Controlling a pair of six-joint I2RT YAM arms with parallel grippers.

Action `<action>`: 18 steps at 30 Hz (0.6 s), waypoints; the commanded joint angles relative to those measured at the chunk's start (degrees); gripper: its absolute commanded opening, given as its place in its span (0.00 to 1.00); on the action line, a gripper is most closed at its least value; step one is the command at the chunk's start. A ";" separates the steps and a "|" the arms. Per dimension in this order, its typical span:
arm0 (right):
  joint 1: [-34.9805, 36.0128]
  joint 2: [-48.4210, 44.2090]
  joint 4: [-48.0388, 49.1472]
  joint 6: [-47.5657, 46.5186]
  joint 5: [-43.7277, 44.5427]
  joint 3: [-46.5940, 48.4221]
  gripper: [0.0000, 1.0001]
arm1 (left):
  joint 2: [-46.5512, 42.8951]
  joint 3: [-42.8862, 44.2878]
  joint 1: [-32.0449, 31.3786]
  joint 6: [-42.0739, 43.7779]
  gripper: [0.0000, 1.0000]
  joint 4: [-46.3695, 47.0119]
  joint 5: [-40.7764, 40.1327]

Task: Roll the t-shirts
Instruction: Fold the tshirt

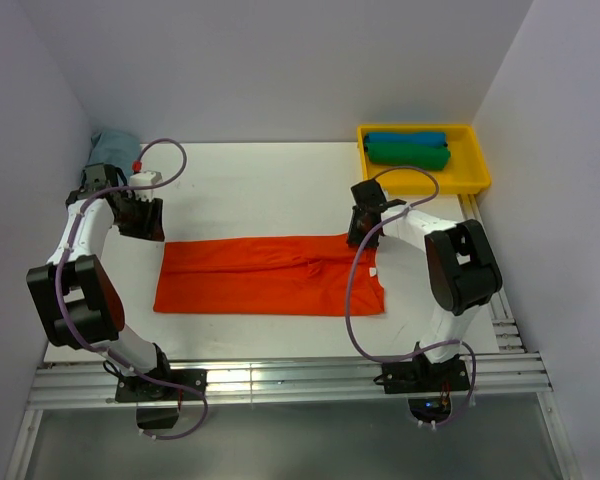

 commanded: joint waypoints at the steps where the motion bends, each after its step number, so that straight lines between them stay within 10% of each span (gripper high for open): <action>1: 0.00 -3.03 1.98 0.24 -0.15 -0.03 0.34 | 0.62 1.88 -0.42 -0.97 0.53 -0.01 1.28; 18: 0.44 -12.17 4.17 -1.25 -1.90 -5.13 0.10 | 0.62 1.27 -0.95 -0.53 0.53 -0.62 1.28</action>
